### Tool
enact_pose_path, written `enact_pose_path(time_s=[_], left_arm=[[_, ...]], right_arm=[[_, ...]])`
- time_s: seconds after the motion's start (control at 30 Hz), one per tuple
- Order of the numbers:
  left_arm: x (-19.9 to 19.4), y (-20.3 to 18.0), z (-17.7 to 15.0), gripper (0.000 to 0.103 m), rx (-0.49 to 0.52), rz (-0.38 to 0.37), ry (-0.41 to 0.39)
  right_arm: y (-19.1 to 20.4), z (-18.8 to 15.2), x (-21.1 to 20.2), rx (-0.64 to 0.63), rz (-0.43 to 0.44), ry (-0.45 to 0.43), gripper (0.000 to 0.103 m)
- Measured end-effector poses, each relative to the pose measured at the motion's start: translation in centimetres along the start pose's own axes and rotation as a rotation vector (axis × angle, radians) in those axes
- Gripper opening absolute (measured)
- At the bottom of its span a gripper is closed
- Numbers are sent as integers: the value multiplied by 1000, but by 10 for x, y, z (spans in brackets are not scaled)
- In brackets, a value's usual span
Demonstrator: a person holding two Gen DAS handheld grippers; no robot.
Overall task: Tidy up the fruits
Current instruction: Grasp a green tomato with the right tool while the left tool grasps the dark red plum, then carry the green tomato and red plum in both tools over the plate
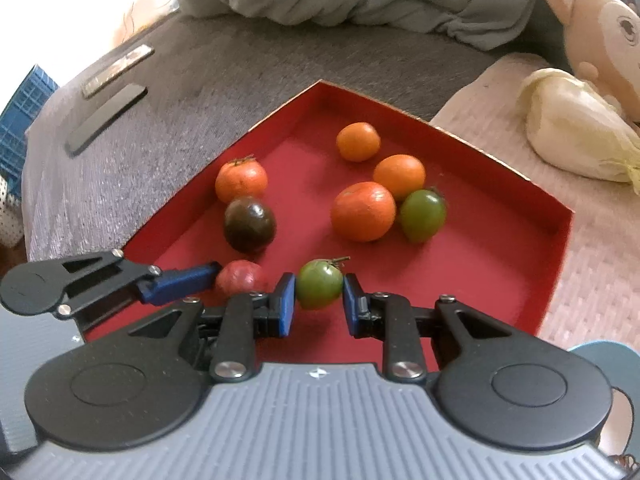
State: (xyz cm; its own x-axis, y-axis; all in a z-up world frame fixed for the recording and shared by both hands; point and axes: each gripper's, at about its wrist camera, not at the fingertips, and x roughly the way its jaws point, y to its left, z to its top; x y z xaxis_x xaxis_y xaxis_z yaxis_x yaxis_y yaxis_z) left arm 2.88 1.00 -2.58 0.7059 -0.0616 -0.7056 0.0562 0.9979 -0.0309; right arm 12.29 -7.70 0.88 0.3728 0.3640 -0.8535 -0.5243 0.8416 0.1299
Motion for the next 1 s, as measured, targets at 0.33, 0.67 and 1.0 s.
enact_pose_path(time_s=[0.33,0.67,1.0], left_arm=[[-6,-1,-2,36,-3,0,-19],[-20,-9,-7,36,11,9,-35],[-30,-26,-14,36,33,12,-29]], right_arm=[[-11,-9,-25,14,-12,-28,30],[-20,-20,-46,5,-13,-41,30],[-26,-31,-66,-6,-12,-56,30]])
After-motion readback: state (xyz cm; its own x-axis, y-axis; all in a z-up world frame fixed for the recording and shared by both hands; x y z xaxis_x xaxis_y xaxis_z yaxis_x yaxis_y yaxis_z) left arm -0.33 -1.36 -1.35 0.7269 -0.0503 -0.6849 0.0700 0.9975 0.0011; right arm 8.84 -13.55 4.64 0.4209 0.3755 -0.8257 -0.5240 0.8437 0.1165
